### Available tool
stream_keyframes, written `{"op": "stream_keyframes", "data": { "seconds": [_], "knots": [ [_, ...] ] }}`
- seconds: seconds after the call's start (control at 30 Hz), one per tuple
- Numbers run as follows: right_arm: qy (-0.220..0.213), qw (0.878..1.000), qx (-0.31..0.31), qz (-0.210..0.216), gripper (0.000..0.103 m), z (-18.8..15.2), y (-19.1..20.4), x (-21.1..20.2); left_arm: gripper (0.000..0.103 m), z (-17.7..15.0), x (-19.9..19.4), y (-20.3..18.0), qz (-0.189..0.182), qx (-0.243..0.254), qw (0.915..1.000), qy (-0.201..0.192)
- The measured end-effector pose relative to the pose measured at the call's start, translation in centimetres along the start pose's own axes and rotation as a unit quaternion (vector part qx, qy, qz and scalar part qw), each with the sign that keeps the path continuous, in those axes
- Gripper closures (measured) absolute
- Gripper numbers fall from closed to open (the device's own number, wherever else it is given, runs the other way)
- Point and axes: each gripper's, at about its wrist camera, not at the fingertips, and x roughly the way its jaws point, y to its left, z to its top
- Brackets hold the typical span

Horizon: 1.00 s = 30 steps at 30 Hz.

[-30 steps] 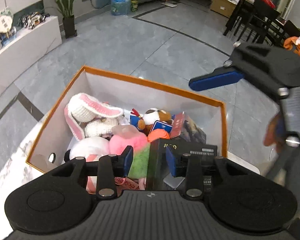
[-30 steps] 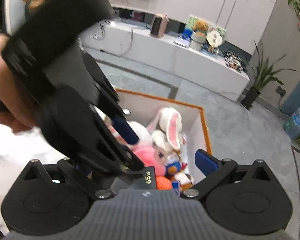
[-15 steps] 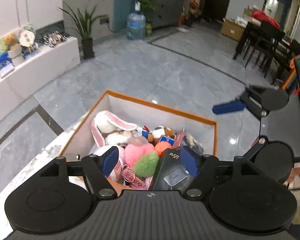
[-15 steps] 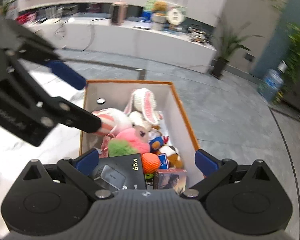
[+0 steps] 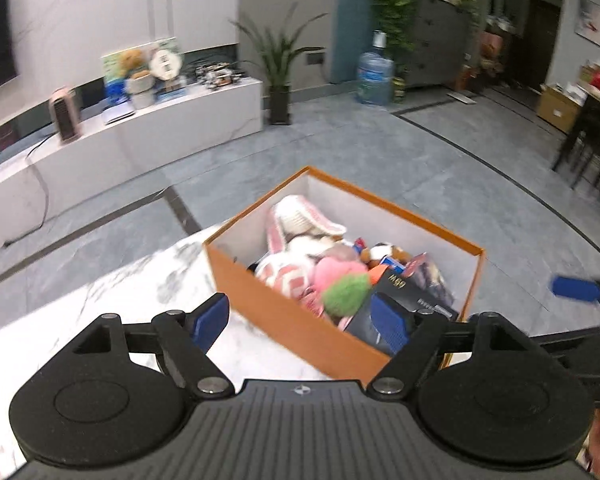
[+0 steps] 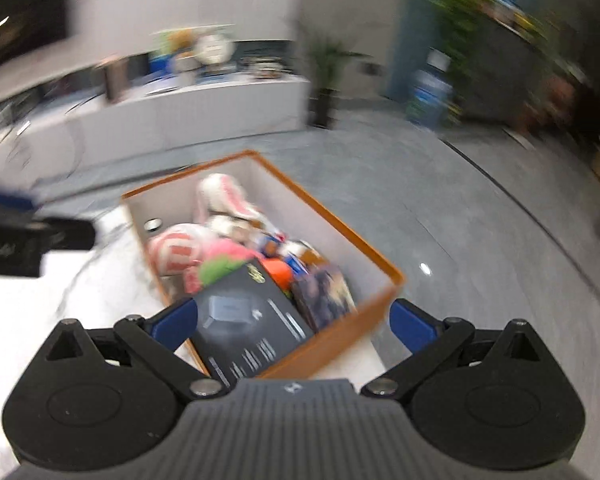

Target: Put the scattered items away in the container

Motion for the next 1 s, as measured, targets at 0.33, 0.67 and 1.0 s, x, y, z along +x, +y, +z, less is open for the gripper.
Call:
{"op": "stream_keyframes", "data": {
  "seconds": [0.33,0.67,1.0],
  "knots": [
    [0.023,0.993,0.072,-0.089,0.000,-1.5,-1.4,0.5,0.011,-4.4,0.6,-0.1,0.009,-0.042,0.9991,-0.001],
    [0.001,0.996,0.071,-0.044,0.000,-2.7,-1.3,0.0,0.011,-5.3,2.0,-2.2,0.030,-0.010,0.9993,0.019],
    [0.007,0.997,0.066,-0.037,0.000,-2.8,-1.3,0.3,0.012,-5.0,2.4,-3.3,0.037,-0.001,0.9991,0.020]
  ]
}}
